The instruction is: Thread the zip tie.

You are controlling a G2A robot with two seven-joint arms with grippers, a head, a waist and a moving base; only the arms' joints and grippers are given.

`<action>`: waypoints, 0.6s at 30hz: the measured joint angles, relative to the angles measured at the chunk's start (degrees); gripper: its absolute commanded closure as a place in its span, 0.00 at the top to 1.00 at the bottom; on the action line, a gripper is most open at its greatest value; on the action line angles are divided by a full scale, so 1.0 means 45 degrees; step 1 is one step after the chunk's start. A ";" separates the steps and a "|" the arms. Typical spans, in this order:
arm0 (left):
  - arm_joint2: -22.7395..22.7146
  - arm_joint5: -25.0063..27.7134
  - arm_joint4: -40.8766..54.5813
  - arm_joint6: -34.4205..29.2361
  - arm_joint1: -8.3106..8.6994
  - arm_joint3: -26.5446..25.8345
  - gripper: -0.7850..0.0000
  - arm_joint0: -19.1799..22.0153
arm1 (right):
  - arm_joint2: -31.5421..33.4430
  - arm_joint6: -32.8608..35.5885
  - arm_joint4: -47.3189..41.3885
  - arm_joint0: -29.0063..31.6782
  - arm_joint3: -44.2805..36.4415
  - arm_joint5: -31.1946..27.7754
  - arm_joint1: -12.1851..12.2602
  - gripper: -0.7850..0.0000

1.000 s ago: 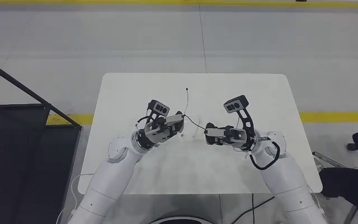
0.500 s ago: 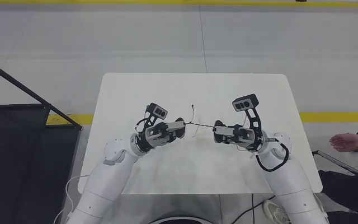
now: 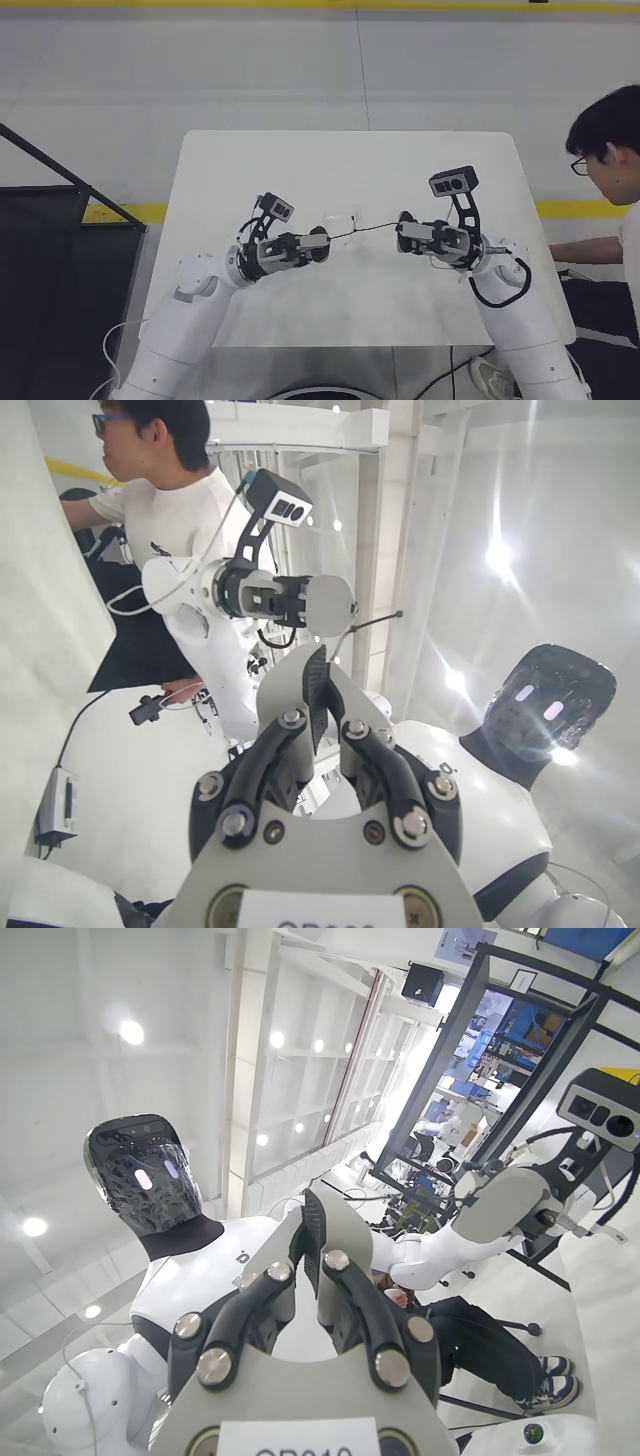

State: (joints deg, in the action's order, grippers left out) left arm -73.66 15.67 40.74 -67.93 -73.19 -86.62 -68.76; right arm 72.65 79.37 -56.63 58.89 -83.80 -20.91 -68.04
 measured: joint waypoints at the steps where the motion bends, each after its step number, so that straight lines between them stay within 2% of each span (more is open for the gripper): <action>1: -0.0058 0.0052 -0.0111 -0.0033 0.0028 -0.0074 0.00 -0.0096 | 0.0060 0.0027 -0.0049 0.0019 -0.0024 0.0015 0.0004 0.00; 10: -0.0439 0.0189 -0.0813 -0.0351 0.0239 -0.0423 0.00 -0.0656 | 0.0363 0.0124 -0.0199 0.0218 -0.0259 0.0052 0.0018 0.00; 18: -0.0445 0.0279 -0.1087 -0.0396 0.0342 -0.0527 0.00 -0.0791 | 0.0409 0.0118 -0.0127 0.0276 -0.0352 0.0114 0.0002 0.00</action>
State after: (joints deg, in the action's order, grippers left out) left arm -75.66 16.92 35.85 -69.71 -71.65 -88.99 -72.32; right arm 74.49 79.90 -57.20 60.13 -85.39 -20.39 -68.03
